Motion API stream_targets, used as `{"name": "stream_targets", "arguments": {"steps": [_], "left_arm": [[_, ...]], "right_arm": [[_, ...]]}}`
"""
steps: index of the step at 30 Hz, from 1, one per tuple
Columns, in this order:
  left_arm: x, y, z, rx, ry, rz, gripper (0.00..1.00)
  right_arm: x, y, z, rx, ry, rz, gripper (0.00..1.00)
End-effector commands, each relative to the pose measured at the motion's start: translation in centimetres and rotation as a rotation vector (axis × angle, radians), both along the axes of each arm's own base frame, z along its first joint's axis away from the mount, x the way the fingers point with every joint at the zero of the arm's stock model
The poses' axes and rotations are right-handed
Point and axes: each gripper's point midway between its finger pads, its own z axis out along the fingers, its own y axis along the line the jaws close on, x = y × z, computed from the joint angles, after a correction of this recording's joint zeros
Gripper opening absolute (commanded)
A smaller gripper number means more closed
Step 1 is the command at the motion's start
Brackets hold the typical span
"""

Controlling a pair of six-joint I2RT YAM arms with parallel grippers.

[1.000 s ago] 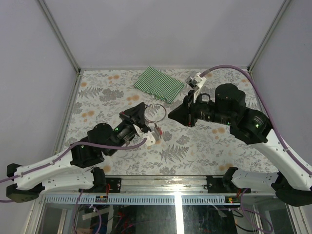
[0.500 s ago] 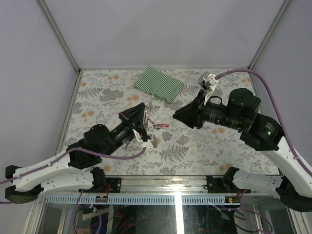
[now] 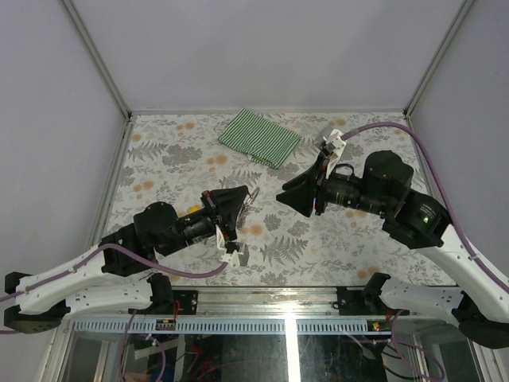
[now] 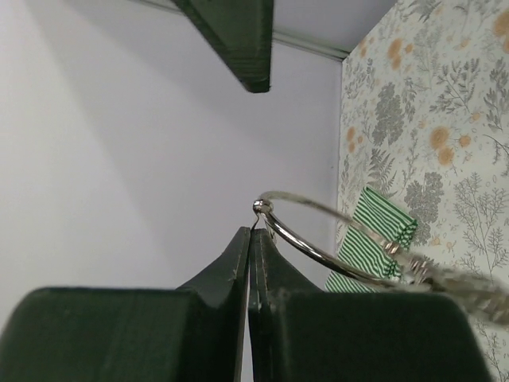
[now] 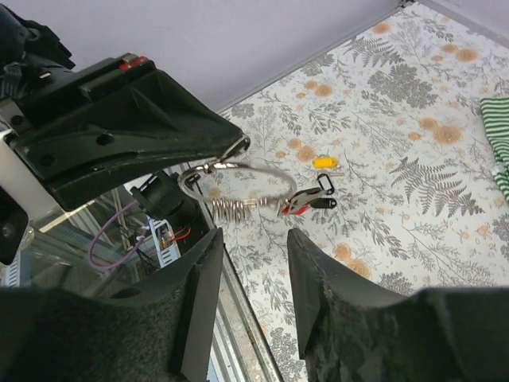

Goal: Put the keys on the keyring

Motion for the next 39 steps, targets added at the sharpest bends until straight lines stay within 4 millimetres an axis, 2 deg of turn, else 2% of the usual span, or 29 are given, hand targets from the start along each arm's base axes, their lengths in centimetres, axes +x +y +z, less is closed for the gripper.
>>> {"name": "stream_targets", "arguments": {"steps": [1, 8, 18, 30, 34, 39], "left_arm": [[-1.0, -0.2, 1.4, 0.016, -0.055, -0.062, 0.00], [0.2, -0.5, 0.5, 0.105, -0.102, -0.014, 0.00], [1.7, 0.2, 0.9, 0.224, -0.204, 0.065, 0.00], [3.9, 1.6, 1.8, 0.383, -0.403, 0.214, 0.00], [4.3, 1.8, 2.1, 0.433, -0.468, 0.249, 0.00], [4.7, 1.8, 2.2, 0.497, -0.515, 0.264, 0.00]], "right_arm": [[-1.0, 0.4, 3.7, 0.088, -0.101, 0.073, 0.47], [-0.1, 1.7, 3.1, 0.032, -0.034, 0.079, 0.52], [0.2, 2.8, 1.3, -0.014, 0.043, 0.103, 0.53], [2.2, 1.7, 2.1, 0.056, -0.097, -0.022, 0.56], [2.8, 1.5, 1.6, 0.095, -0.145, -0.053, 0.57], [2.5, 1.7, 2.0, 0.138, -0.232, -0.023, 0.56]]}}
